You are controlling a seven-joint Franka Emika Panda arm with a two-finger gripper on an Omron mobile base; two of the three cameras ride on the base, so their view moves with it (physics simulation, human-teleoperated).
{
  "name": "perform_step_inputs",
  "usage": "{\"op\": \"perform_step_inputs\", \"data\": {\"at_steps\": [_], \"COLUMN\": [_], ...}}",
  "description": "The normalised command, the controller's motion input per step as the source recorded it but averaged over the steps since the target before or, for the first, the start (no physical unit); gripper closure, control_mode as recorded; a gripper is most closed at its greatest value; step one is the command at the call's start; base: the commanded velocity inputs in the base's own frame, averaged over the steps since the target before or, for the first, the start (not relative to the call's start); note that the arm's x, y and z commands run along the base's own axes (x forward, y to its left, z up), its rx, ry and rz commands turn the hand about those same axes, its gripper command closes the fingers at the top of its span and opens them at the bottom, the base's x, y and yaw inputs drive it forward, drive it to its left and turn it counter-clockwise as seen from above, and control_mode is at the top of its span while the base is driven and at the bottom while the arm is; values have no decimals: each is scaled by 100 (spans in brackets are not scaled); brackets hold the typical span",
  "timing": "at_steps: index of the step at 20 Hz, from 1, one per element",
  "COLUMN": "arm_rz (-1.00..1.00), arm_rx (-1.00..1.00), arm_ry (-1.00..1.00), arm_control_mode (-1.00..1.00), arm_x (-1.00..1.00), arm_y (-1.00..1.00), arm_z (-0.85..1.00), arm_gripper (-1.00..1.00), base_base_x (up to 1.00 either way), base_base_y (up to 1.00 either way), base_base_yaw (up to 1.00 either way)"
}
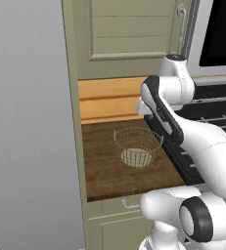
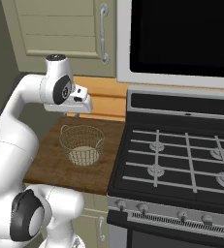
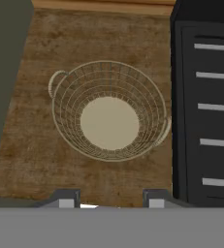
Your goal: Open the cabinet, pick up the bread from the cabinet and place it in the basket. Then move the basket to the dining counter.
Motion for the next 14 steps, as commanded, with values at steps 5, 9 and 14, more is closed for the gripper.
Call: {"op": "perform_step_inputs", "data": {"at_steps": [5,9,14], "arm_rz": [-6,-15,-11], "arm_rx": [-6,-2,0], "arm_ry": [0,-1,-25], "arm_control_mode": [-100,-100,-100], "arm_x": [5,19,7], "arm_y": [-24,-57,-36], "arm_z": [-3,1,55], "arm_gripper": [-100,-100,-100], "base_base_x": [0,0,0], "base_base_y": [0,0,0], "base_base_yaw": [0,0,0]}}
